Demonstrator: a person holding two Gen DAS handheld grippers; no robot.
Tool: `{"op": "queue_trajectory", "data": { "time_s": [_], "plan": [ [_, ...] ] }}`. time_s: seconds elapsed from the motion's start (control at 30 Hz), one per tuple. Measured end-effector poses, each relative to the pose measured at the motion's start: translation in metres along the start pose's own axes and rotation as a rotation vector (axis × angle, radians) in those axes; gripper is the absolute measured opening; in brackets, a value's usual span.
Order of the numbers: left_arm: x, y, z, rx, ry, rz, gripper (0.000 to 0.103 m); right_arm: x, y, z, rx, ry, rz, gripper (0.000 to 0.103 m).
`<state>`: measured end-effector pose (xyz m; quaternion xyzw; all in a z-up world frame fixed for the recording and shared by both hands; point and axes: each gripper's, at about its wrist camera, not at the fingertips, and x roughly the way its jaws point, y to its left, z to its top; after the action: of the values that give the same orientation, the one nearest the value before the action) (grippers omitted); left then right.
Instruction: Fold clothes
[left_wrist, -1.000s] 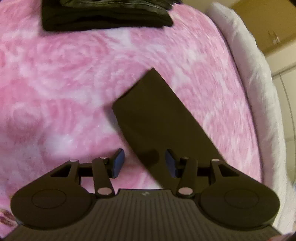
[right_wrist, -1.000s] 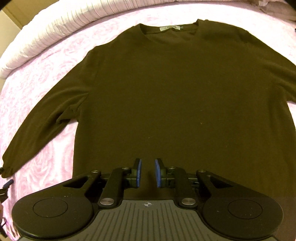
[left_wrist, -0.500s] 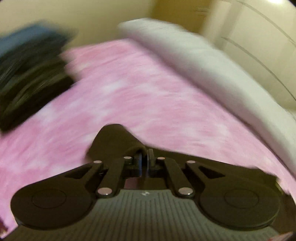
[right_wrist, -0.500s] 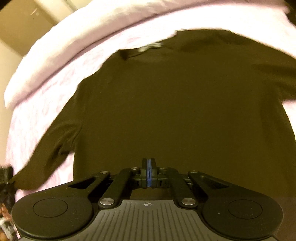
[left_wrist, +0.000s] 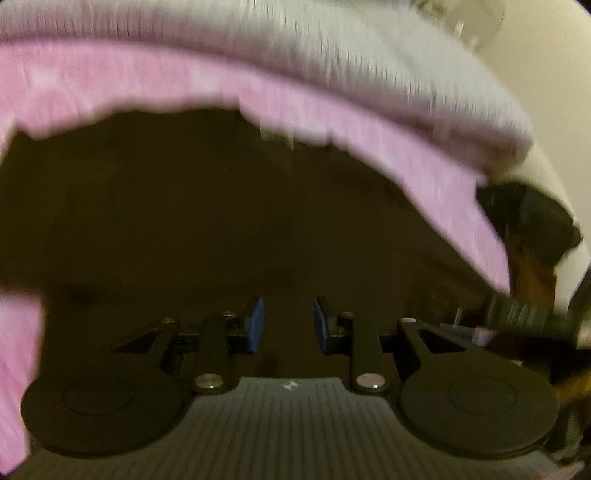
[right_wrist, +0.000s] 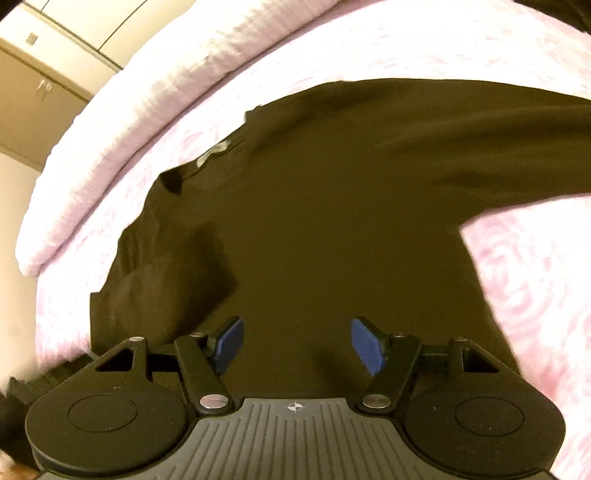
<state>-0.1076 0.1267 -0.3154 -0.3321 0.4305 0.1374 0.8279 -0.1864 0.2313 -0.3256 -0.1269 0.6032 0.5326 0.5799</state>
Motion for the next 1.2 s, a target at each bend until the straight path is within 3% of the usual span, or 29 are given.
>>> {"op": "queue_trajectory", "data": {
  "time_s": [0.13,0.2,0.27,0.43,0.57,0.77,0.8,0.83,1.03,1.13,1.2],
  "plan": [
    [-0.005,0.011,-0.016,-0.038,0.041,0.078,0.024,0.010,-0.011,0.004,0.037,0.052,0.097,0.068],
    [-0.012,0.028,-0.014,-0.068,0.041,0.119,0.024,0.021,-0.010,0.005,0.065,0.080,0.174,0.053],
    [-0.018,0.044,-0.009,-0.101,0.028,0.154,0.024,0.037,-0.001,0.007,0.095,0.092,0.248,0.047],
    [-0.022,0.072,0.013,-0.138,-0.006,0.196,0.024,0.089,0.011,0.013,0.258,0.114,0.361,0.048],
    [-0.019,0.085,0.024,-0.155,-0.005,0.189,0.024,0.120,0.016,0.005,0.350,0.127,0.343,0.048],
    [-0.011,0.099,0.025,-0.168,0.019,0.188,0.024,0.146,0.028,0.001,0.312,0.087,0.266,0.047],
    [-0.010,0.101,0.026,-0.170,0.023,0.188,0.024,0.149,0.033,0.001,0.287,0.072,0.259,0.023],
    [-0.010,0.103,0.025,-0.173,0.027,0.190,0.024,0.148,0.038,0.002,0.243,0.051,0.260,0.010],
    [-0.003,0.097,0.027,-0.118,0.031,0.200,0.024,0.085,0.077,0.020,-0.093,-0.215,0.316,0.007],
    [0.005,0.091,0.028,-0.118,0.034,0.194,0.024,0.051,0.059,0.025,-0.105,-0.332,0.235,0.007],
    [0.013,0.087,0.027,-0.109,0.045,0.192,0.024,0.044,0.033,0.027,-0.068,-0.351,0.148,0.007]
  ]
}}
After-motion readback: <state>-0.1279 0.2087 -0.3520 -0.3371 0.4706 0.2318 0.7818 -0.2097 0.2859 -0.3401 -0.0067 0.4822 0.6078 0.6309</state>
